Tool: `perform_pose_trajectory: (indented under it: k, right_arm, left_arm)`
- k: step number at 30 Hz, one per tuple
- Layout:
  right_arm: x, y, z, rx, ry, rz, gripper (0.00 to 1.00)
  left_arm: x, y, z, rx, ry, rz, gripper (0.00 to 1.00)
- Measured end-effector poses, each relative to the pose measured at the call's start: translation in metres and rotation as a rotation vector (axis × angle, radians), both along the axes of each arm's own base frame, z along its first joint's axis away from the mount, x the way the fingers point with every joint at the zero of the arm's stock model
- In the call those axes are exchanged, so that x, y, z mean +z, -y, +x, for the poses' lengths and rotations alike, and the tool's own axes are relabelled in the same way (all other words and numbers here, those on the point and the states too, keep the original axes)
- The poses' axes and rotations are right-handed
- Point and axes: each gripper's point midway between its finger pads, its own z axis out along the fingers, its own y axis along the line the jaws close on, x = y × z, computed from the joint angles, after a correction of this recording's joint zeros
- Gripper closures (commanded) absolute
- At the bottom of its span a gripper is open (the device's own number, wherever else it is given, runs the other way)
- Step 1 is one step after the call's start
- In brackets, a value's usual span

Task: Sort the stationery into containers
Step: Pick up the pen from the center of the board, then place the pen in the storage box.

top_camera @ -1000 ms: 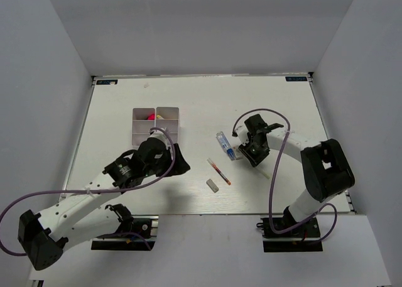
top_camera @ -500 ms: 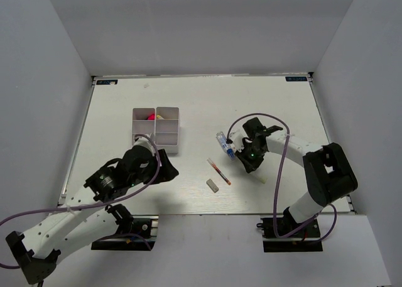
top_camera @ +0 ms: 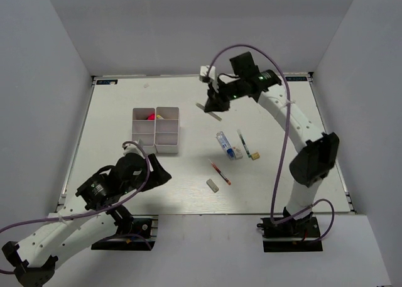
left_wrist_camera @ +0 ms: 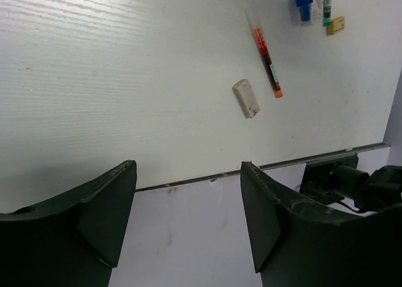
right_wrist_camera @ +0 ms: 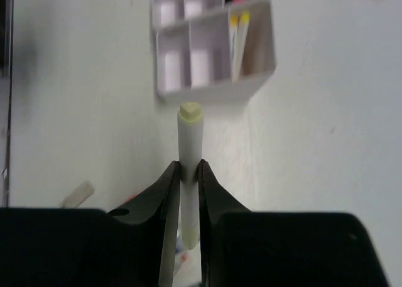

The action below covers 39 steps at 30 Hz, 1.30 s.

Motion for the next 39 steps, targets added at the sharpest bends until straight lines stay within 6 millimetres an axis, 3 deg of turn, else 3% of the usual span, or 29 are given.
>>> perform_pose_trajectory:
  k: [2,4,10,15,25,30,33,34,35,39]
  right_arm:
    - [0.022,-0.032,0.015,0.056,0.041,0.084,1.0]
    - [0.032,-0.063,0.022,0.111,0.073,0.152,1.0]
    - [0.024,-0.132,0.025,0.196,0.096,0.283,1.0]
    - [0.018,-0.17,0.03,0.211,0.099,0.367,1.0]
    - [0.006,-0.198,0.056,0.135,0.115,0.463,1.0]
    - [-0.015,-0.205,0.071,0.095,0.12,0.458,0.99]
    - [-0.033,-0.207,0.075,0.084,0.102,0.439,0.83]
    - [-0.037,-0.207,0.075,0.082,0.098,0.434,0.71]
    - [-0.04,-0.208,0.076,0.08,0.094,0.431,0.67]
    - [-0.04,-0.207,0.077,0.079,0.099,0.429,0.57]
  left_arm:
    - [-0.003,-0.002,-0.001,0.014,-0.011,0.002,0.23]
    - [-0.004,-0.004,-0.001,0.026,-0.016,0.003,0.23]
    - [0.0,-0.007,-0.001,0.056,-0.002,-0.018,0.23]
    - [-0.002,-0.01,-0.003,0.072,-0.011,-0.024,0.23]
    - [-0.008,-0.01,-0.003,0.085,-0.034,-0.013,0.23]
    - [-0.013,-0.009,-0.002,0.087,-0.053,0.005,0.23]
    - [-0.013,-0.008,-0.001,0.087,-0.057,0.008,0.23]
    - [-0.013,-0.007,0.0,0.087,-0.055,0.006,0.23]
    - [-0.012,-0.006,0.0,0.085,-0.054,0.003,0.23]
    - [-0.01,0.002,0.006,0.072,-0.055,-0.002,0.23]
